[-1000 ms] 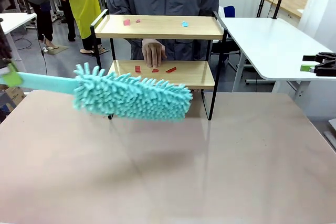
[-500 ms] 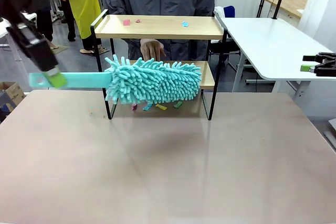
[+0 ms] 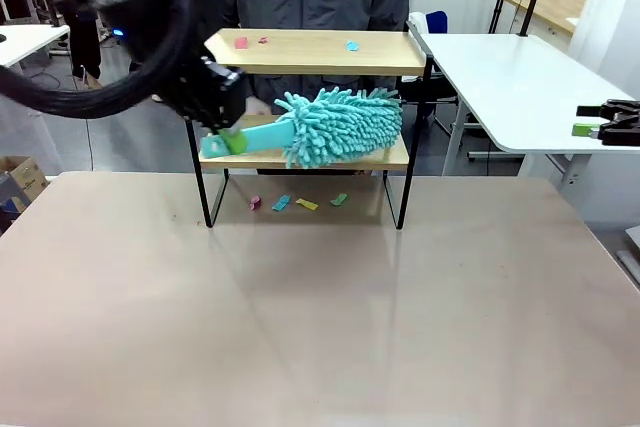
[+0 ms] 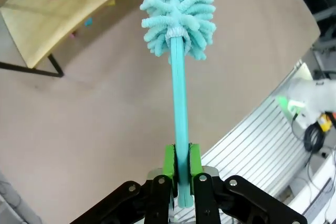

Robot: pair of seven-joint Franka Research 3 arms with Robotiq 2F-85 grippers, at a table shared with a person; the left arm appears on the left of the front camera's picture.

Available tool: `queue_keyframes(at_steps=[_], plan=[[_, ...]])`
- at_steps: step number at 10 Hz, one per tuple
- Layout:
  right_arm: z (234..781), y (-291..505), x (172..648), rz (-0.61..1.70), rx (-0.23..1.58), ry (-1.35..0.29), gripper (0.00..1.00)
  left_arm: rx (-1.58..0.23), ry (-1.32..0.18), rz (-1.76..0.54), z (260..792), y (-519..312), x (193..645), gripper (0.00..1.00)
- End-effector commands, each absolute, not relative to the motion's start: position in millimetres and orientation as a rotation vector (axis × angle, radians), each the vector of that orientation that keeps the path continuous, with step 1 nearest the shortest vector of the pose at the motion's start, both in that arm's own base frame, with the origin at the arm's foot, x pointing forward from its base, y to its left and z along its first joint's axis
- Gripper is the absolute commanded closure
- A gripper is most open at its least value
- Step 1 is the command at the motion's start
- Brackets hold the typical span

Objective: Clean the shelf.
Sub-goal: Clean the specific section of the Shelf indicated by the human with the Duster.

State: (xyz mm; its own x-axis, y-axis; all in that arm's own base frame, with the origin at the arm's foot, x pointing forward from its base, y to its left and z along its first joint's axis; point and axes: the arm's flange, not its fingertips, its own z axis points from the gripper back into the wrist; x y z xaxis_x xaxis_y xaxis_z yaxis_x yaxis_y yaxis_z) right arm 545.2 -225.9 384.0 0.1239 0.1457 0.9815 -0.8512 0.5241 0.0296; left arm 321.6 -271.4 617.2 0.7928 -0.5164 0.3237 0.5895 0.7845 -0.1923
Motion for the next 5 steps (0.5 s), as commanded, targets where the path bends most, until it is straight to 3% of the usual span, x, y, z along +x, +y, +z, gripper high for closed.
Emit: queue_keyframes(at_steps=[1,5], plan=[[387,-224,546,0.832,0.72,-1.24,0.0,-0.309,-0.277,-0.558,623,-293,330,0.87],[387,-224,546,0.832,0.72,-1.24,0.0,-0.292,-0.261,-0.604,617,-271,322,0.87]])
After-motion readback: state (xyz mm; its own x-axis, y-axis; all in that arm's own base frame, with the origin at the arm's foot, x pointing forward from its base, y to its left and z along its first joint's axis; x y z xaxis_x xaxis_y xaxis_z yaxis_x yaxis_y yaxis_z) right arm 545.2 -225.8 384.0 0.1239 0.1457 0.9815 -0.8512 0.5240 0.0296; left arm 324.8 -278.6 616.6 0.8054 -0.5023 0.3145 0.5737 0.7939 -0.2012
